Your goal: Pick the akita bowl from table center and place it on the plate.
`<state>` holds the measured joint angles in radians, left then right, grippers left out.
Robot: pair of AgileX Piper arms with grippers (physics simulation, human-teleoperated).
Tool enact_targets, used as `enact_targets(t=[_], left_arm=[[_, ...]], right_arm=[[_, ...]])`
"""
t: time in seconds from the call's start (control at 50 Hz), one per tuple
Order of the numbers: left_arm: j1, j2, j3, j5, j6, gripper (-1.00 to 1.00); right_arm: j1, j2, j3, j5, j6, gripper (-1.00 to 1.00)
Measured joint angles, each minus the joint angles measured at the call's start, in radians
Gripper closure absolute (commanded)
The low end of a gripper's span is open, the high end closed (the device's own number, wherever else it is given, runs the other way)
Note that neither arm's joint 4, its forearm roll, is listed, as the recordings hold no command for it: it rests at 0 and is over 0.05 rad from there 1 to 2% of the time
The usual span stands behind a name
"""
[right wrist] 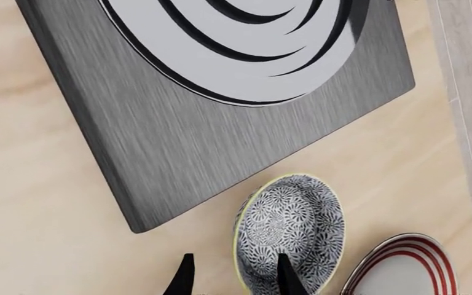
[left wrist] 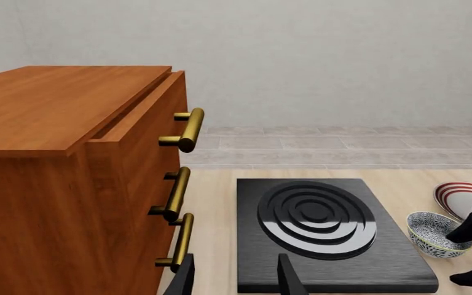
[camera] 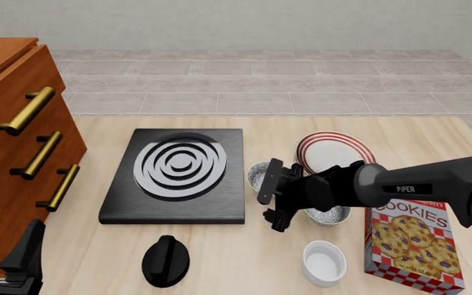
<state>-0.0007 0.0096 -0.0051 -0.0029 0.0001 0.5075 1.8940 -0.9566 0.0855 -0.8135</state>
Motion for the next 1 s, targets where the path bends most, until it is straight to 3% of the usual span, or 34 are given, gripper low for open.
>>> enact_targets(t=[0.62, 1.0], left_arm=[[0.0, 0.0, 0.0, 0.0, 0.0, -1.0], [0.0, 0.0, 0.0, 0.0, 0.0, -1.0]], right_arm=[[-0.005, -0.069, 0.021, 0.007, -0.058, 1.0], [-0.028, -0.128, -0.037, 0.055, 0.016, 1.0]])
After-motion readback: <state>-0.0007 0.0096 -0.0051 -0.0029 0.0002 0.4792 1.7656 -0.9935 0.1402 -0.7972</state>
